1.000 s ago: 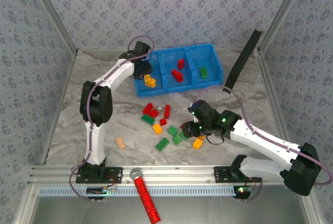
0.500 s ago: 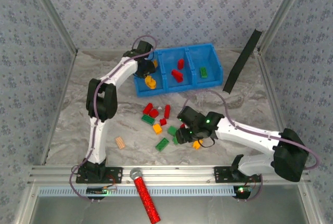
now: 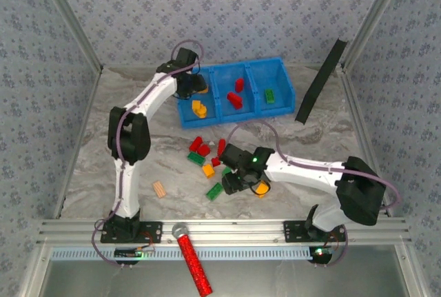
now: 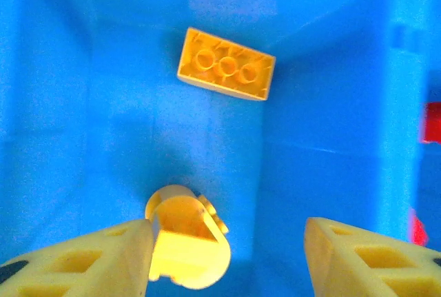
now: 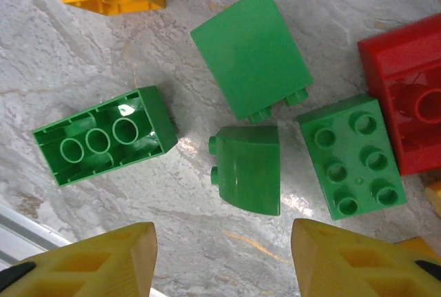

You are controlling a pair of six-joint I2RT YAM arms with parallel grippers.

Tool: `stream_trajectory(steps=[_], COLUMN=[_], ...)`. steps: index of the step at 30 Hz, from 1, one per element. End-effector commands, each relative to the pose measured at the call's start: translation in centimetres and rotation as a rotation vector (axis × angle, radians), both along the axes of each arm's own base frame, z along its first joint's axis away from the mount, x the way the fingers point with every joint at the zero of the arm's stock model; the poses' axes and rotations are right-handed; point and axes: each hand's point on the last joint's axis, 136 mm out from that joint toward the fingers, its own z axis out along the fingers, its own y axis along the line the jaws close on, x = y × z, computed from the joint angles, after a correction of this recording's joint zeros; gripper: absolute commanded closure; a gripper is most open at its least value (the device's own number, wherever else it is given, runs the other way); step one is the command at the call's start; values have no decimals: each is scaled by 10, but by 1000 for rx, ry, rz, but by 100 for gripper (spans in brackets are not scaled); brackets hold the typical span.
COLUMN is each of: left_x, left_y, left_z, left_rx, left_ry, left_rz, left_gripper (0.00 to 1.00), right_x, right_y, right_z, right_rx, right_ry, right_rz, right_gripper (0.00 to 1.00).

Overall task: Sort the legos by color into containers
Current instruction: Pick up the lego from the bottom-center of the table.

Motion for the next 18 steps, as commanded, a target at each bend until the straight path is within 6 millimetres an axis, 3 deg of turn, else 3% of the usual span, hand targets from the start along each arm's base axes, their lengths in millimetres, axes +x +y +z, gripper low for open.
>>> stream_trajectory(steps=[1, 7, 18], left_x=[-7, -21, -43], left_y=[3, 11, 25], left_z=[73, 115, 147], left_rx=[-26, -35, -21], left_ry=[-120, -195, -258], left_rz=[-49, -59, -55], left_gripper=[39, 37, 34], right_x=[5, 2, -6], right_y=[-2, 10, 9], right_z=[1, -15, -42], right_rx=[-64, -94, -267], right_ry=[-35, -21, -14], right_rz=[68, 129, 204], right_gripper=[45, 49, 52])
